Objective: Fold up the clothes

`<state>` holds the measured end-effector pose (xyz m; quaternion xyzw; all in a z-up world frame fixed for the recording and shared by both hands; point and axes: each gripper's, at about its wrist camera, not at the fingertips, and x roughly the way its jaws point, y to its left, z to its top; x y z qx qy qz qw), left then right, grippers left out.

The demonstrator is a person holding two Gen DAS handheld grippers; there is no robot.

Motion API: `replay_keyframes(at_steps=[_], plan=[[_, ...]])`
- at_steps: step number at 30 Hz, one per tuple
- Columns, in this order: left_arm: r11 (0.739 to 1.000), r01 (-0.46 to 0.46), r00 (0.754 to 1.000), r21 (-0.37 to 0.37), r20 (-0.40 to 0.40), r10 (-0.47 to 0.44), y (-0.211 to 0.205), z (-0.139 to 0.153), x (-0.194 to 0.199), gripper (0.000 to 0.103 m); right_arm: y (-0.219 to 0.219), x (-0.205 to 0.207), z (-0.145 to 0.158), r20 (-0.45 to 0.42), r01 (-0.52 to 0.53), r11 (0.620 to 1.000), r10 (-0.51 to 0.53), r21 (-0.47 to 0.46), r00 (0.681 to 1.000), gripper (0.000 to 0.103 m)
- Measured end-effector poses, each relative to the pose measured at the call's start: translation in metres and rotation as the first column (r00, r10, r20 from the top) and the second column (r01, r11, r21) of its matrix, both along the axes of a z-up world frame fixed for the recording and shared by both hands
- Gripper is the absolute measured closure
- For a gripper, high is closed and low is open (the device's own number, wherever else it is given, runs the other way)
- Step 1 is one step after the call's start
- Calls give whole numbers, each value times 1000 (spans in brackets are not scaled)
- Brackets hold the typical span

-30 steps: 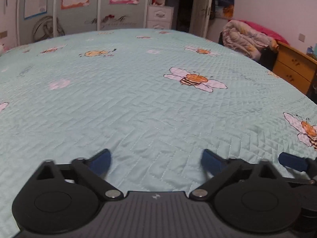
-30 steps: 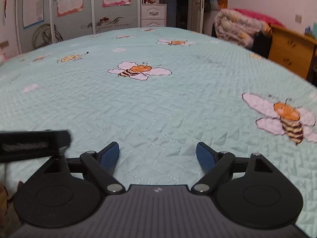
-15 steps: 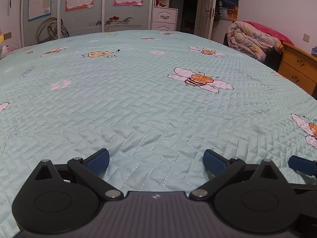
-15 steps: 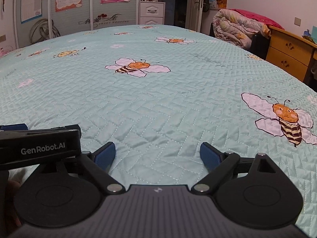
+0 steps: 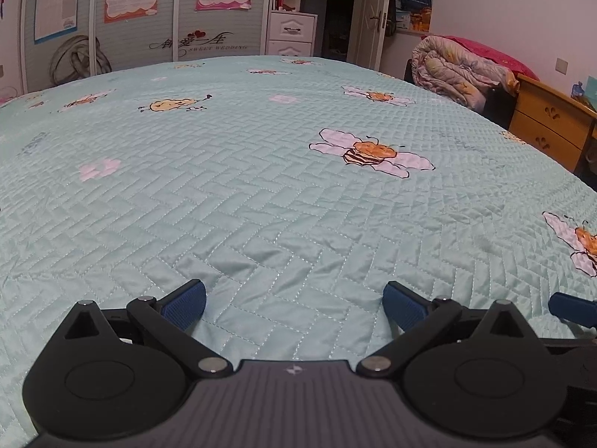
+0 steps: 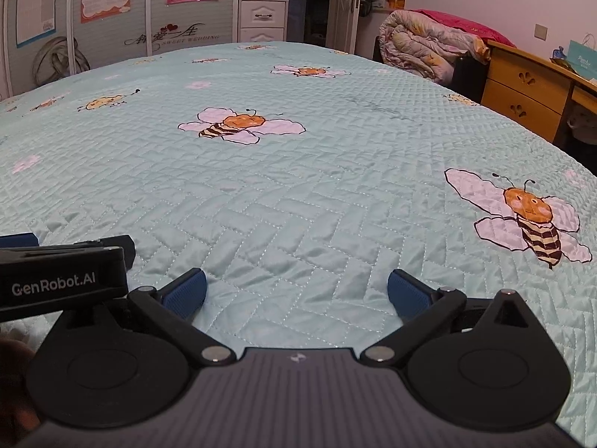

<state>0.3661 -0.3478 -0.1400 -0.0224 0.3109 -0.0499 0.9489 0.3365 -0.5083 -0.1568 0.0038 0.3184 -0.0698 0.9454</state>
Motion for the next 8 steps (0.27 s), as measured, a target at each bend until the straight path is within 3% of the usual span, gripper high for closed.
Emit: replay_keyframes(at_steps=[8], plan=[[1000,-12,1000,13,2,12,-3,0,1,0,2,1,0,0,1,1000,-1,-12,1000,1]])
